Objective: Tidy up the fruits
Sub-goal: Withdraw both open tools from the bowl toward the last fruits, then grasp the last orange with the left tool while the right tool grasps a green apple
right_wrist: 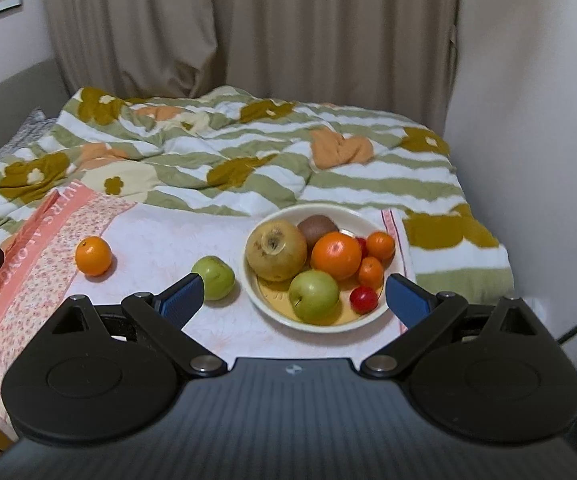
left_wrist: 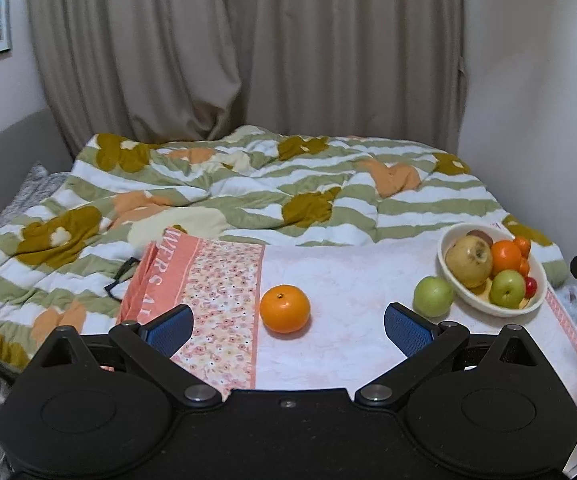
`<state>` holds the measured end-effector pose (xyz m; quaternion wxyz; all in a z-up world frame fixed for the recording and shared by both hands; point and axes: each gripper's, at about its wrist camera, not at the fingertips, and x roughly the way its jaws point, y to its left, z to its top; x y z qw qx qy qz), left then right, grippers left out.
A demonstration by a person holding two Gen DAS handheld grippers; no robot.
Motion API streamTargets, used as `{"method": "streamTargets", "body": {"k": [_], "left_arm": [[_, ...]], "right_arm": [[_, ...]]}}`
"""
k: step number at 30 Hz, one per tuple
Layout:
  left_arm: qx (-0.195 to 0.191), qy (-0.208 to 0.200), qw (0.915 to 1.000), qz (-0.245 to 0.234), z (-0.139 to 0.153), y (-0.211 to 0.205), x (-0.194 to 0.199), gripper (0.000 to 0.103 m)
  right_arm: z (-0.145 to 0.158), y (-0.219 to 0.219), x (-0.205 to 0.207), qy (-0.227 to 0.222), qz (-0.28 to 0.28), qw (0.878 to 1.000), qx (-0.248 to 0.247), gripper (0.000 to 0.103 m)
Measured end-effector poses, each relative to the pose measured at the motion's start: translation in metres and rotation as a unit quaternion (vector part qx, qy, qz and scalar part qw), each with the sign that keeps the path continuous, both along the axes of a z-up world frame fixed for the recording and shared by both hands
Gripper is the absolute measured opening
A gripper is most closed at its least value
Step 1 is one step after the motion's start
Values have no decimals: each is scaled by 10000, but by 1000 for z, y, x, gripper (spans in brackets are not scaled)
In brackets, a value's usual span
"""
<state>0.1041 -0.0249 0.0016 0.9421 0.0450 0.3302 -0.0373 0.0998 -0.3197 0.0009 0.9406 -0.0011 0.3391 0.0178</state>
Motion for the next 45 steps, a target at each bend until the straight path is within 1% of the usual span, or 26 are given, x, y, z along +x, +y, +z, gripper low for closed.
{"method": "streamTargets", "body": {"k": [2,6,12,18,23,26,31,33,36,38,40,41,45], "left_arm": [[70,57,9998,-176,-9,9,10,103],[47,217,9985,-498,-26,26,35,103],[37,487,9955,-817,-51,41,71,103],[12,729,9929,-939,-72,44,105,103],[-37,985,9900,-1012,-89,41,127,101],[-75,1118,9884,-1030,-97,36,137,101],[-186,1348,9858,-979,-108,30,152,91],[-247,1449,9846,-951,-112,29,157,83],[-341,1532,9832,-933,-116,29,161,82],[-352,1563,9827,-928,-118,27,162,80],[-508,1623,9804,-997,-119,27,163,69],[-551,1644,9795,-1025,-120,27,164,65],[-374,1576,9810,-1072,-119,20,160,64]], "right_arm": [[-6,9,3,83,-163,9998,43,103],[-20,30,11,228,-443,9987,42,103],[-43,58,37,532,-661,9963,124,103],[-68,79,75,905,-632,9933,332,103],[-92,84,104,1330,-718,9873,491,103],[-102,86,116,1445,-722,9853,560,103],[-114,89,132,1578,-617,9826,761,103],[-118,93,138,1618,-577,9827,696,103],[-120,94,144,1641,-570,9818,769,100],[-121,95,147,1641,-579,9814,810,95],[-122,95,149,1635,-570,9815,814,93],[-122,95,150,1632,-562,9816,818,92],[-122,95,152,1606,-577,9820,814,90]]}}
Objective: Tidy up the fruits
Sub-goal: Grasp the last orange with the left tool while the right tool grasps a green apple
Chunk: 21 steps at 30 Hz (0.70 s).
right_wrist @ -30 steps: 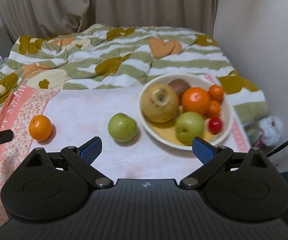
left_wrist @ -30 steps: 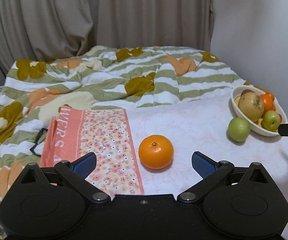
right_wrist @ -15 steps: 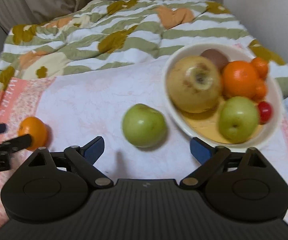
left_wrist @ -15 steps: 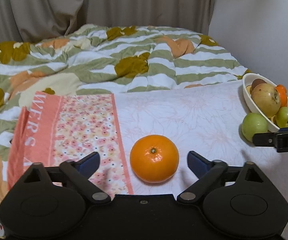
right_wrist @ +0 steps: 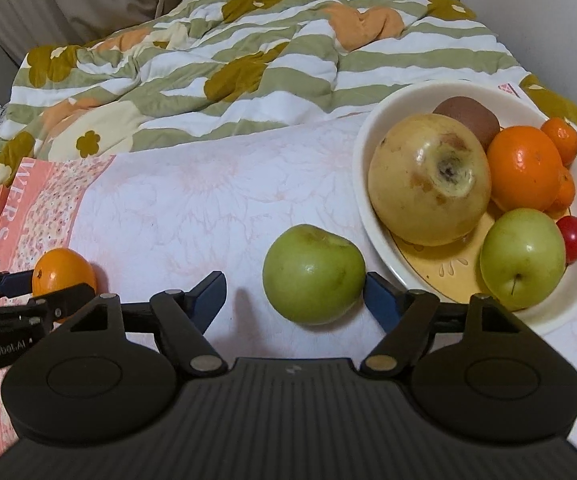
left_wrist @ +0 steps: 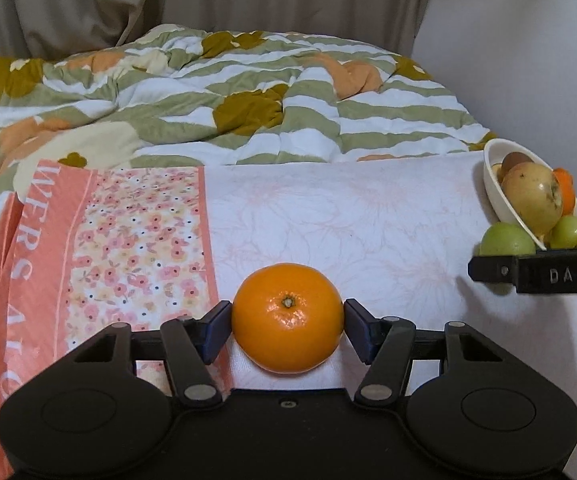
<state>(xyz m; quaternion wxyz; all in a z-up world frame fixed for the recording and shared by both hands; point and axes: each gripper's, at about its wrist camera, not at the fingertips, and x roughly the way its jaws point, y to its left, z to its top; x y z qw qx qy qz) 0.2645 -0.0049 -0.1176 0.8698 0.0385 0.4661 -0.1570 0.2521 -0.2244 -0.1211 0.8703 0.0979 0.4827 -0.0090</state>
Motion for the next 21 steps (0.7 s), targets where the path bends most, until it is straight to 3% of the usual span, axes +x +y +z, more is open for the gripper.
{"method": "streamTargets", "body": {"k": [9,11,21], "left_arm": [[116,-57,9999,89,1,4,-6,64],[97,-58,9999,131,2,7,-8,64],[72,-342,9992,201,27,10,-28,64]], "right_arm": [[-4,-1,8,22,-64,10000,-25,78],[-4,-2,8,-20,-64,10000,-29,69],[18,-5,-11,-313,-99,9995,-31,69]]}}
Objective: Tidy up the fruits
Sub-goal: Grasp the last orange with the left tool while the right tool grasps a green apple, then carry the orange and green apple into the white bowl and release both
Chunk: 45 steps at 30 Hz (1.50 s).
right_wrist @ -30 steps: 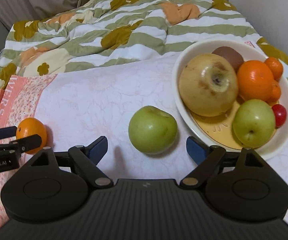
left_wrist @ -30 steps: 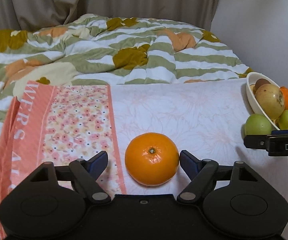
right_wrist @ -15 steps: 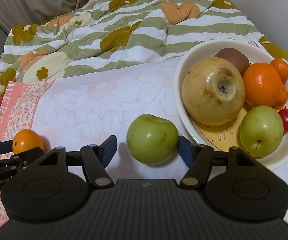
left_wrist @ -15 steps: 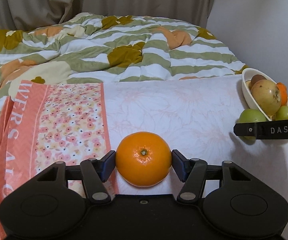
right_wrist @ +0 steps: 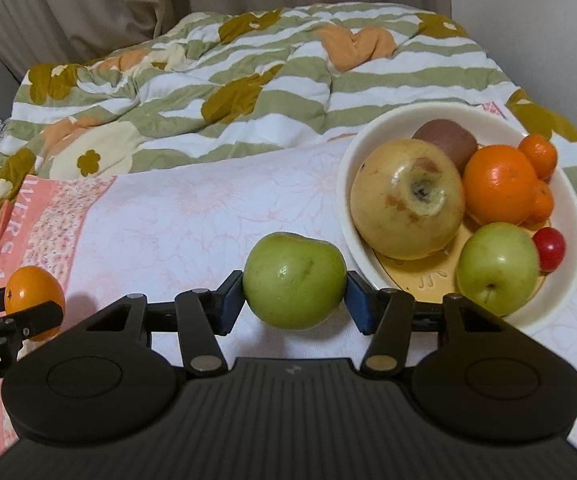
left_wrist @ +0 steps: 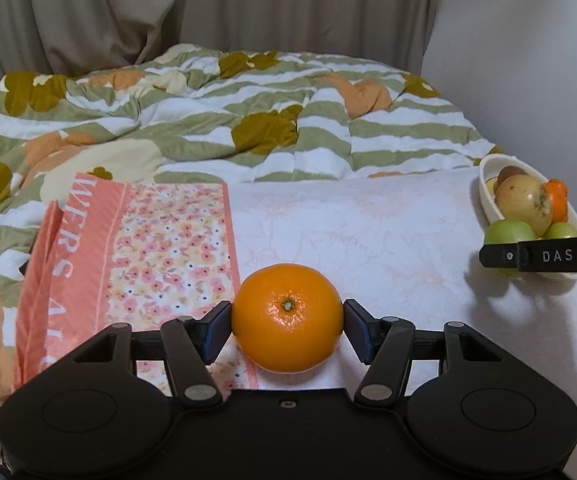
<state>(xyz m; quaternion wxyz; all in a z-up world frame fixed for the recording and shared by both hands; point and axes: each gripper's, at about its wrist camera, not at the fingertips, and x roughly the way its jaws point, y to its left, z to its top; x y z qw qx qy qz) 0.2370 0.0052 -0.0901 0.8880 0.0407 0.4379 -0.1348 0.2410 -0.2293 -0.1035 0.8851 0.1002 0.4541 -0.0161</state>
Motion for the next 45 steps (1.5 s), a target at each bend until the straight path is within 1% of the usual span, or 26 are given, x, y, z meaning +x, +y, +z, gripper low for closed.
{"method": "streamTargets", "body": {"k": [9,15,21,25,28,33,37,41,45], "left_arm": [[-131,-356,9993,-37,32,0,-31,64],[-206,-695,9971,-246,55,-10,-59,64],[-364,-874,9942,-518,73,-28,-80,64],[-399,-998,9921,-646,84,-48,-93,64],[-412,-1064,9913,-658,90,-66,-101,64],[-365,-1211,9906,-516,99,-105,-106,64],[-431,-1270,9904,-320,103,-140,-104,64],[-410,-1342,9900,-155,105,-175,-97,64],[-395,-1338,9902,-28,103,-203,-82,64]], "right_arm": [[37,-4,-41,-418,-67,9991,4,69],[67,-12,-81,-712,-178,9972,-130,69],[90,-29,-122,-868,-429,9952,-158,69],[104,-45,-144,-996,-451,9938,-202,69],[111,-65,-155,-1108,-450,9927,-154,69],[120,-106,-158,-1251,-266,9917,-105,69],[123,-142,-151,-1313,2,9912,-150,69],[124,-178,-136,-1354,240,9904,-161,69],[119,-205,-118,-1331,435,9900,-152,69]]}}
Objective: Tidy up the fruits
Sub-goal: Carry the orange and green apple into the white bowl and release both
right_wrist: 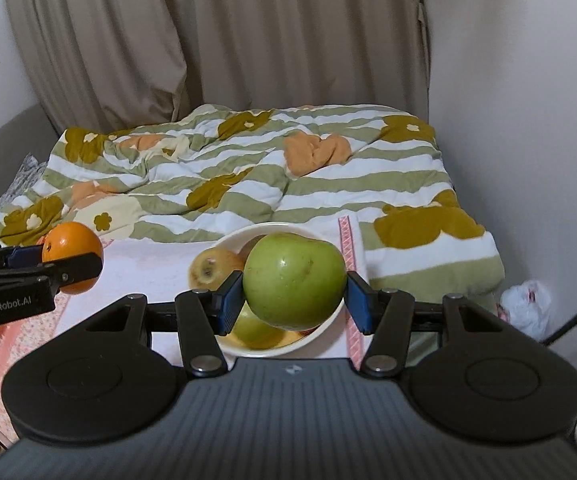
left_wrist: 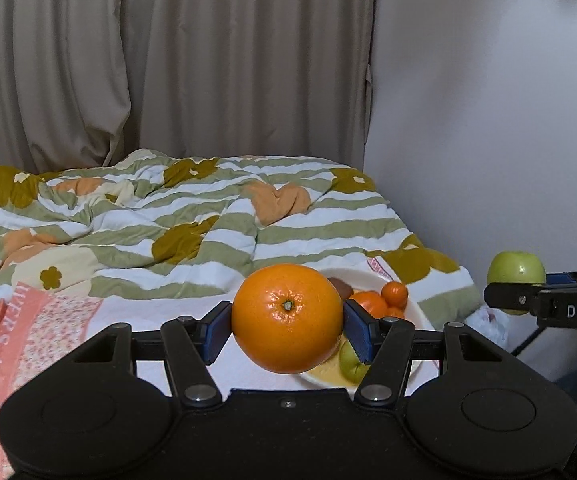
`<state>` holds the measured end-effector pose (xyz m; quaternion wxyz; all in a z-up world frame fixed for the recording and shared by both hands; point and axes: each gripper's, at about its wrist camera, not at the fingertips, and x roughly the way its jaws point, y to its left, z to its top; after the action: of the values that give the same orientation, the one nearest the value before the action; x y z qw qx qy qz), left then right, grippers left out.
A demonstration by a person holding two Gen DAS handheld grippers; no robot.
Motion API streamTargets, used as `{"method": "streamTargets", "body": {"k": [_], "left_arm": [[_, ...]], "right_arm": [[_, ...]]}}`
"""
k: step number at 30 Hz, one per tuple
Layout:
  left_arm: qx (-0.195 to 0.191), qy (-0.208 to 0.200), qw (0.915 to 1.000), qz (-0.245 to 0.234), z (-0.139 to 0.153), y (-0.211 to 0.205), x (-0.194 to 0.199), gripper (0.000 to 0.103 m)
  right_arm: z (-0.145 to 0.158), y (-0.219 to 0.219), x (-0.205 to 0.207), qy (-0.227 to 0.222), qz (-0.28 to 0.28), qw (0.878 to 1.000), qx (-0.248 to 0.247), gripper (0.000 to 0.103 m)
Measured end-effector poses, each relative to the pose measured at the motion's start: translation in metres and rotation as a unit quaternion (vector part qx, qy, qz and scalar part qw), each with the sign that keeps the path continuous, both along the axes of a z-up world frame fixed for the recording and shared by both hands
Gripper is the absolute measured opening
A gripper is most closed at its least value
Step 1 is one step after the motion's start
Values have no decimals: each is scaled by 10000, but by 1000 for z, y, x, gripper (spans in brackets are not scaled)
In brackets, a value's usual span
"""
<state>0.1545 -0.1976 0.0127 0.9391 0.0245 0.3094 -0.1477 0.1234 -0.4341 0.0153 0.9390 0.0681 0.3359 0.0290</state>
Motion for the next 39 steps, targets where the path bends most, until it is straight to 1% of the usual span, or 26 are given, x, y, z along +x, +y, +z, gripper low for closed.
{"method": "streamTargets", "body": {"k": [7,12,17,21,26,30,39], "left_arm": [[163,125,9998,-28,-10,-32,35,64],[297,226,9990,-252,-25,-51,59,64],[415,353,9973,-492,-41,-65,82,64],[482,418,9958,-650,-50,-70,103,64],[540,479,9948,-720,-58,-73,133,64],[602,636,9932,-763,-72,-73,154,64],[603,995,9905,-736,-95,-71,179,64]], "right_arm": [[-20,-27,38,188,156,9997,67,69],[-39,-33,60,367,152,9992,87,69],[-52,-35,76,509,76,9986,132,69],[-59,-37,89,599,-28,9981,122,69],[-65,-37,102,698,-145,9973,149,69],[-68,-34,111,745,-152,9971,98,69],[-79,-32,130,850,-222,9961,118,69]]}}
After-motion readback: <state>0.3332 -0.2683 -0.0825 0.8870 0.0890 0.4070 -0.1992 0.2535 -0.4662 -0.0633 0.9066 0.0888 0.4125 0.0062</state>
